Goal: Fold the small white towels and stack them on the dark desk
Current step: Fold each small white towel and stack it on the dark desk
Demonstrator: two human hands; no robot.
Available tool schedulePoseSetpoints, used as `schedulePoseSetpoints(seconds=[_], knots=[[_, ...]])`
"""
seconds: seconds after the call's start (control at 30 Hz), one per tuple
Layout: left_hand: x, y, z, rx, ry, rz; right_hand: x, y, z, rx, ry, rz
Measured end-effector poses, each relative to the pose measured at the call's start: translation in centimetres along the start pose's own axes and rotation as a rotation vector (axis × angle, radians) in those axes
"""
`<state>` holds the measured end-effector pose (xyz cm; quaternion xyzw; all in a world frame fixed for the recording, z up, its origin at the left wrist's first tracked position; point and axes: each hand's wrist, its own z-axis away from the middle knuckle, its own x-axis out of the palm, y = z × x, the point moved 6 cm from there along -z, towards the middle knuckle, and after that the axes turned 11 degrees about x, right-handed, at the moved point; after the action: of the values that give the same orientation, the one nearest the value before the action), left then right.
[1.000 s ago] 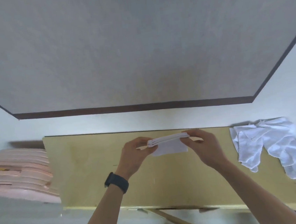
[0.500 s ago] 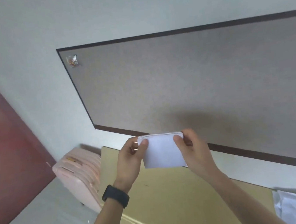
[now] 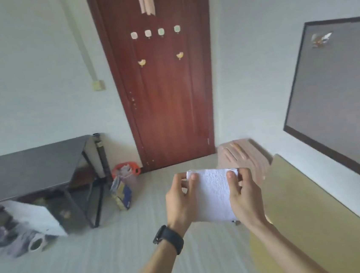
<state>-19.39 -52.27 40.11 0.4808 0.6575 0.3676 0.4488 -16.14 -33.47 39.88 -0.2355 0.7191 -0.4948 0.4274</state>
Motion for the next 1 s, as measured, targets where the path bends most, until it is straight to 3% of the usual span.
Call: schedulePoseSetpoints(seconds=[0.2,0.43,0.67,1.0], knots=[[-21.9,-8.1,-0.1,-0.199,0.336,-0.065,21.9,-7.8,6.6,-0.03,-0.359,-0.116],[-42.6,-13.6,-0.8,-0.263,0.617,-0.134,42.6,-16.1,14.4,-0.04,-0.691,-0.188],[-55.8,-18.8,-4.4,-0.312,0.789,-0.178,57.2,-23.8,17.5,-0.138,-0.811,-0.176],[-70.9,-26.2,-17.9,-0.318,0.946,-0.259,79.4,-33.7,14.0,-0.184,-0.949,-0.223]])
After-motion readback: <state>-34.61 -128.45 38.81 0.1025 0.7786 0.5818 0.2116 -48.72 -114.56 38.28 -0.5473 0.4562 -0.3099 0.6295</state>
